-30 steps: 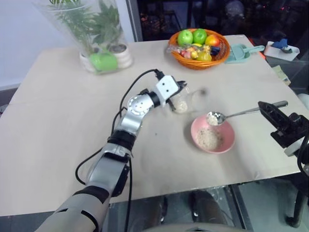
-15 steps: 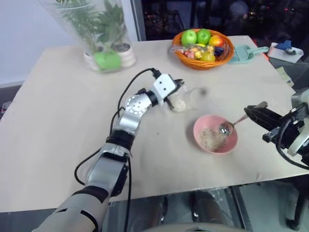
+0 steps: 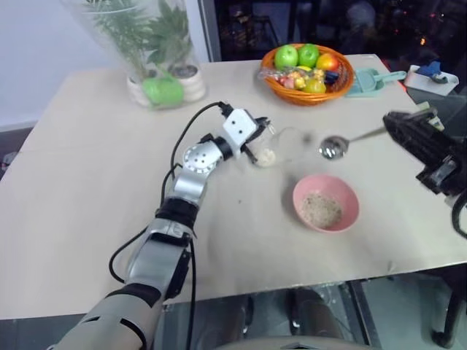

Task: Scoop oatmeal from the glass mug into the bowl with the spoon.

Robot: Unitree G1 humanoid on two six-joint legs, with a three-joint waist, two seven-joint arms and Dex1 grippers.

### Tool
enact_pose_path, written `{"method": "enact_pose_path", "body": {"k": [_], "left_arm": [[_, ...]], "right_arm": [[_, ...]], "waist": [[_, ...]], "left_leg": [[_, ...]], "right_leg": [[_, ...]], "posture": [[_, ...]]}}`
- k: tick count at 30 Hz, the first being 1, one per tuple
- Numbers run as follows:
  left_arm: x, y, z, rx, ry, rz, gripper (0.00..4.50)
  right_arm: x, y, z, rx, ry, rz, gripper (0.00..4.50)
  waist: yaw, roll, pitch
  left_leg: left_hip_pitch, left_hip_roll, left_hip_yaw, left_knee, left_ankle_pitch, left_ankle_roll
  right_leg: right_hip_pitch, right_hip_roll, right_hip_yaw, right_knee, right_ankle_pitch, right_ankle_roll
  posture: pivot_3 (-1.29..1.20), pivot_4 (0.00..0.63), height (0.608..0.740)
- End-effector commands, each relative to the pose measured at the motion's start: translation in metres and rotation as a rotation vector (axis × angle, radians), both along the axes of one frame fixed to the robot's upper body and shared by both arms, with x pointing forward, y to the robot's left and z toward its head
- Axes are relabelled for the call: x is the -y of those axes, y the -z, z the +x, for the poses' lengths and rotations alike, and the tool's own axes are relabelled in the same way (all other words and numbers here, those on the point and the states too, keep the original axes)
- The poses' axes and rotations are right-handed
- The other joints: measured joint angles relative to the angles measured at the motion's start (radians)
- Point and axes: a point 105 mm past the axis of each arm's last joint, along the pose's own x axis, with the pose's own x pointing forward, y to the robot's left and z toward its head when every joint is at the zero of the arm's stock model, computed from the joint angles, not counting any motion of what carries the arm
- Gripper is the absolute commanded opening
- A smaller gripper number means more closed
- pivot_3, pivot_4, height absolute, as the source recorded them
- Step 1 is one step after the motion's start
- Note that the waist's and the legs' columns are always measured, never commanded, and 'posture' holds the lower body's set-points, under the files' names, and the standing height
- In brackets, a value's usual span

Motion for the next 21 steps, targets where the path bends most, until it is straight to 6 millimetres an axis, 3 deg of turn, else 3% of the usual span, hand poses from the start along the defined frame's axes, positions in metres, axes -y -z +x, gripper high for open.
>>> {"method": "enact_pose_path", "body": {"k": [1,10,13,16,21], "left_arm": [[-0.001,-0.027,-0.006,0.066,0.002,-0.085,0.06],[-0.005,-0.035,-0.018,0.067,-0.02,-0.149,0.06],[-0.007,-0.038,-0.023,0.057,-0.027,-0.184,0.06],[-0.015,-0.034,-0.025,0.011,-0.057,-0.234,0.0],[-0.056,-0.024,-0.02,-0.081,-0.187,-0.395,0.0]], "right_arm": [[-0.01,-0.001,0.013,-0.009,-0.02,0.042,0.0],[-0.035,0.021,0.056,-0.041,-0.038,0.005,0.0],[-0.052,0.028,0.068,-0.033,-0.093,-0.053,0.0],[-0.069,0.032,0.077,-0.02,-0.165,-0.085,0.91],[-0.076,0.029,0.078,0.114,-0.172,-0.201,3.26]], "waist": [[0.001,0.0,0.0],[0.001,0.0,0.0],[-0.001,0.0,0.0],[-0.005,0.0,0.0],[-0.01,0.0,0.0]], "left_leg": [[0.0,0.0,0.0,0.0,0.0,0.0],[-0.002,0.0,0.0,0.0,0.0,0.0],[-0.002,0.0,0.001,0.0,0.0,0.0],[-0.002,0.0,0.001,0.0,0.0,0.0],[-0.002,0.0,0.001,0.0,0.0,0.0]], "right_leg": [[0.0,0.0,0.0,0.0,0.0,0.0],[-0.002,0.0,0.001,0.0,0.0,0.0],[-0.003,0.0,0.001,0.0,0.0,0.0],[-0.003,0.001,0.001,0.001,0.0,0.0],[-0.004,0.001,0.001,0.001,0.0,0.0]], "posture": [[0.0,0.15,0.74],[0.0,0.15,0.74],[0.0,0.15,0.74],[0.0,0.15,0.74],[0.0,0.15,0.74]]}}
